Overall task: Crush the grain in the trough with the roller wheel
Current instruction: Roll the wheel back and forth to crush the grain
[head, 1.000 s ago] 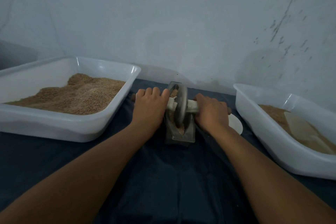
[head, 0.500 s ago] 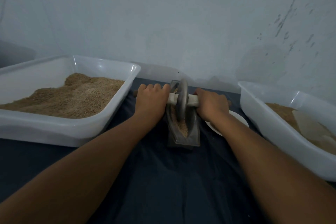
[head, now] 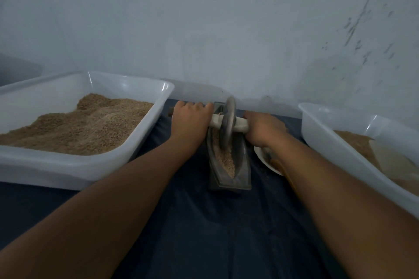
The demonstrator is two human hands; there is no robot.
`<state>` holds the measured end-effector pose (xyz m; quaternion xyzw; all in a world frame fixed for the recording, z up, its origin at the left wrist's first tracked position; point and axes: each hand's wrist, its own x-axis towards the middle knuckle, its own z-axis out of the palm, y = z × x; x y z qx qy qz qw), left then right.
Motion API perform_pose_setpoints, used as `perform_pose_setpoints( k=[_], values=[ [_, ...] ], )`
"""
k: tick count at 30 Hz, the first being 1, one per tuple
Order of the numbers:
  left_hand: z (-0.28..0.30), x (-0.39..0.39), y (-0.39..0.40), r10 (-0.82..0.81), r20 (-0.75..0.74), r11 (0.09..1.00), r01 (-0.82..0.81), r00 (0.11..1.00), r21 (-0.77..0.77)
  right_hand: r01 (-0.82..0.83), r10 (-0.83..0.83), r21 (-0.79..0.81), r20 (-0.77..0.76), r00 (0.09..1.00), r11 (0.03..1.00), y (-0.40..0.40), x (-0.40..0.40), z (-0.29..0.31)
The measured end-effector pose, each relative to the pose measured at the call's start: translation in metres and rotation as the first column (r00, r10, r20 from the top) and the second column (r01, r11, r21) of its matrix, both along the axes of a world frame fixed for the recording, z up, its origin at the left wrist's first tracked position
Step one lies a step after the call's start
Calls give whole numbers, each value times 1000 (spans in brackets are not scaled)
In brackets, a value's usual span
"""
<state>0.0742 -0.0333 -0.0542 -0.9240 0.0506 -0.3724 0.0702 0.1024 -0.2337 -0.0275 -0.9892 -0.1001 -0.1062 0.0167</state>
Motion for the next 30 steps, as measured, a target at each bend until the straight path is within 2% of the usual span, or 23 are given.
perform_pose_setpoints(
  k=[4,15,21,25,30],
  values=[
    [-3,-2,0,-1,15,1000,1,1000,3,1,-1,3,40,999,1000,0,-4,-2],
    [-14,-27,0,-27,36,1000,27,999,-8,-21,24,-13,293,956,1000,-1,-33,-21],
    [-17,-48,-4,-25,118,1000,25,993,0,-25,17,20,350,937,999,-4,-51,-28],
    [-19,-57,-2,-28,90,999,30,996,-16,-24,12,26,395,919,999,-3,-59,-28],
    [-21,-64,-1,-30,140,999,32,990,-11,-42,15,54,432,902,998,-4,-67,-32]
  ],
)
